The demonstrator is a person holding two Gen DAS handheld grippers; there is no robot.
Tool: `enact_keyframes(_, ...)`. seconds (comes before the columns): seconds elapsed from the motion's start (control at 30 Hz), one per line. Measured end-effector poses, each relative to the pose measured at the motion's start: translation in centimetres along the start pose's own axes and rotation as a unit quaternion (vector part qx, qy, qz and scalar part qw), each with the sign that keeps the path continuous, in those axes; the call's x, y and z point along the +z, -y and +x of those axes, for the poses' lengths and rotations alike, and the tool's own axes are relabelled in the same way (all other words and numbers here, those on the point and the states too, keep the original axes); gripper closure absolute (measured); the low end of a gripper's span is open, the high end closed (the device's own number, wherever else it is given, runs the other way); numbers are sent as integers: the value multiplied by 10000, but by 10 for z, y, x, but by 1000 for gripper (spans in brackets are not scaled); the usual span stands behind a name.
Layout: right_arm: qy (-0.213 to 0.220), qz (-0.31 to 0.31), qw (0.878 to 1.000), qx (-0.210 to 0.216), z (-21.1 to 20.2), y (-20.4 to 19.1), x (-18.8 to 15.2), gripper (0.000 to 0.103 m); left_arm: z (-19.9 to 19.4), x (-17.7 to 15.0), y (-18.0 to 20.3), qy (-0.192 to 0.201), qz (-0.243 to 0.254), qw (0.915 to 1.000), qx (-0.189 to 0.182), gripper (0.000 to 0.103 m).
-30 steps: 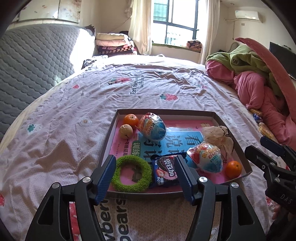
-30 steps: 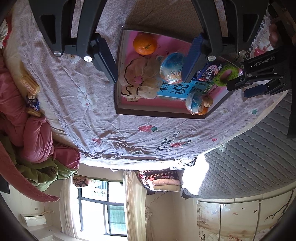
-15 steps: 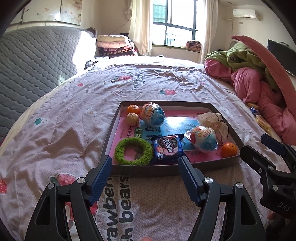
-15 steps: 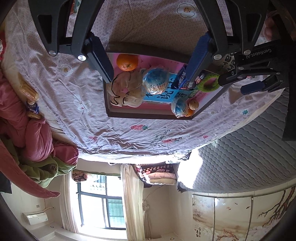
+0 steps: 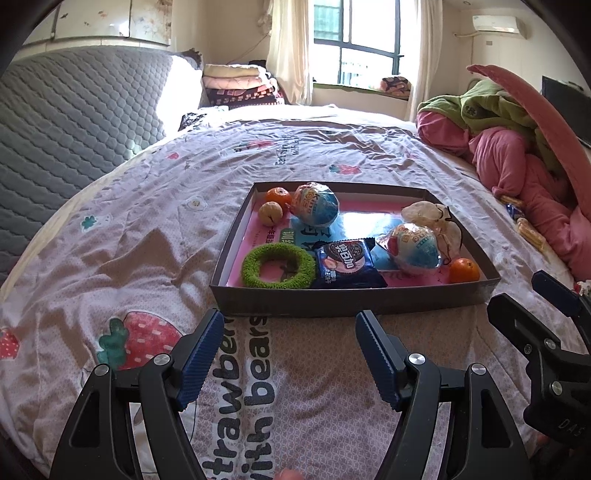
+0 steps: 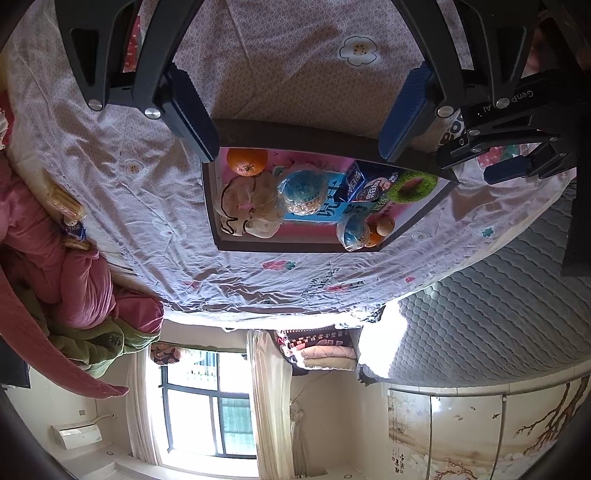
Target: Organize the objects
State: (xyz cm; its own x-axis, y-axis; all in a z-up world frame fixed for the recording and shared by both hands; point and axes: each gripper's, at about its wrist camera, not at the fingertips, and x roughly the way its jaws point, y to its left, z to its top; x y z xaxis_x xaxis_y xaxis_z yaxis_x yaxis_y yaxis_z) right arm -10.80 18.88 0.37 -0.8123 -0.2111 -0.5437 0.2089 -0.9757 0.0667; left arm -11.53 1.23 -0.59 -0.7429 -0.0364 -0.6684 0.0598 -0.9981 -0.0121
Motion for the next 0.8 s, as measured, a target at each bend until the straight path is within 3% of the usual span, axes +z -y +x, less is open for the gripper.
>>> enact_keyframes(0.8, -282, 22, 9993, -242, -4, -7, -27, 15, -19, -24, 6, 64, 136, 9999, 62, 28)
